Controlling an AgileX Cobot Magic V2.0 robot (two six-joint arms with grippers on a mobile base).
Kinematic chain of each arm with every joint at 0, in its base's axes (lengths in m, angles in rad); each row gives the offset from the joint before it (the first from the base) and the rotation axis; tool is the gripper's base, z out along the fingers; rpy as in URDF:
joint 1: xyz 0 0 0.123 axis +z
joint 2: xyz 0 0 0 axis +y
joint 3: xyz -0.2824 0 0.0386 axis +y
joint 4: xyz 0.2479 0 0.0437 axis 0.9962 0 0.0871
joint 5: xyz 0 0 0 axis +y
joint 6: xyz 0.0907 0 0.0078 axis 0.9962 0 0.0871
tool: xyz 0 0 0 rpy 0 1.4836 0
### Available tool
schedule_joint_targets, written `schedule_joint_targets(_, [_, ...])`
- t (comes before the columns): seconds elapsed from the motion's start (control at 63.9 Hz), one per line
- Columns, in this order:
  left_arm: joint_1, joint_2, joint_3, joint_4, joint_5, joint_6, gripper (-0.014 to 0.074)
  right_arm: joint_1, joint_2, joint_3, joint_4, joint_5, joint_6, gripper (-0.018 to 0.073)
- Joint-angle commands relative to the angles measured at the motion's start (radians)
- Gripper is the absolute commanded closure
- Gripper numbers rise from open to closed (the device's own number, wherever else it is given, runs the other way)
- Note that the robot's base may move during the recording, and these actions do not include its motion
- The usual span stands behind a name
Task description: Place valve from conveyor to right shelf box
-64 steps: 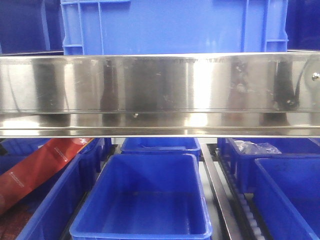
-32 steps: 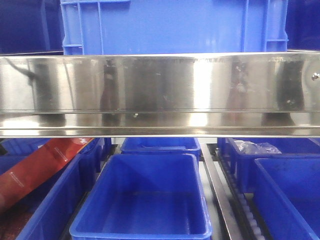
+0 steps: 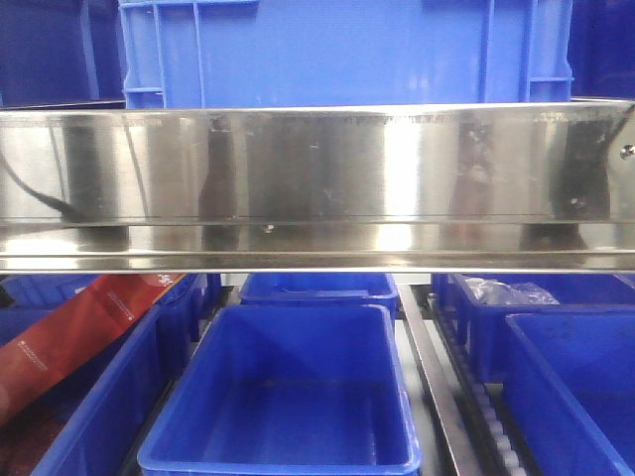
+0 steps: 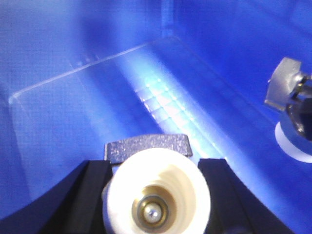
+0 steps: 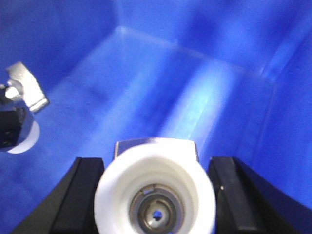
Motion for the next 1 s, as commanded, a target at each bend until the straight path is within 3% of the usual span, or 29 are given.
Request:
schedule_joint_targets(0.0, [-0.005, -0.012, -0.017, -0.015, -0.034, 0.000, 0.0337, 0.001, -0.017, -0.019, 0.002, -0.035, -0.007, 0.0272])
schedule_joint_targets(0.172, [-0.005, -0.012, -0.017, -0.015, -0.031, 0.000, -0.0020, 0.001, -0.017, -0.019, 0.002, -0.029, -0.007, -0.0003])
schedule_joint_targets(0.454, [-0.005, -0.089, -0.019, -0.015, 0.010, 0.000, -0.0001, 0.001, -0.101, -0.019, 0.002, -0.021, -0.007, 0.0004])
schedule_joint_targets(0.548, [-0.002, -0.149, -0.019, -0.010, 0.032, 0.000, -0.0001, 0.001, -0.163, -0.019, 0.002, -0.021, -0.007, 0.0087])
schedule_joint_targets(0.61, [-0.002, -0.194, -0.019, 0.008, 0.049, 0.000, -0.0001, 0.001, -0.201, -0.019, 0.002, -0.019, -0.007, 0.0190])
schedule_joint_targets(0.735, [-0.002, -0.287, -0.019, 0.049, 0.087, 0.000, 0.0091, 0.001, -0.292, -0.019, 0.000, -0.008, -0.007, 0.0486])
schedule_joint_targets(0.845, [-0.002, -0.359, -0.019, 0.101, 0.145, 0.000, 0.0311, 0.001, -0.362, -0.019, -0.030, 0.023, -0.007, 0.0703])
schedule_joint_targets(0.986, [-0.001, -0.440, -0.001, 0.166, 0.231, -0.019, 0.0638, -0.004, -0.453, 0.030, -0.085, 0.037, 0.018, 0.0713])
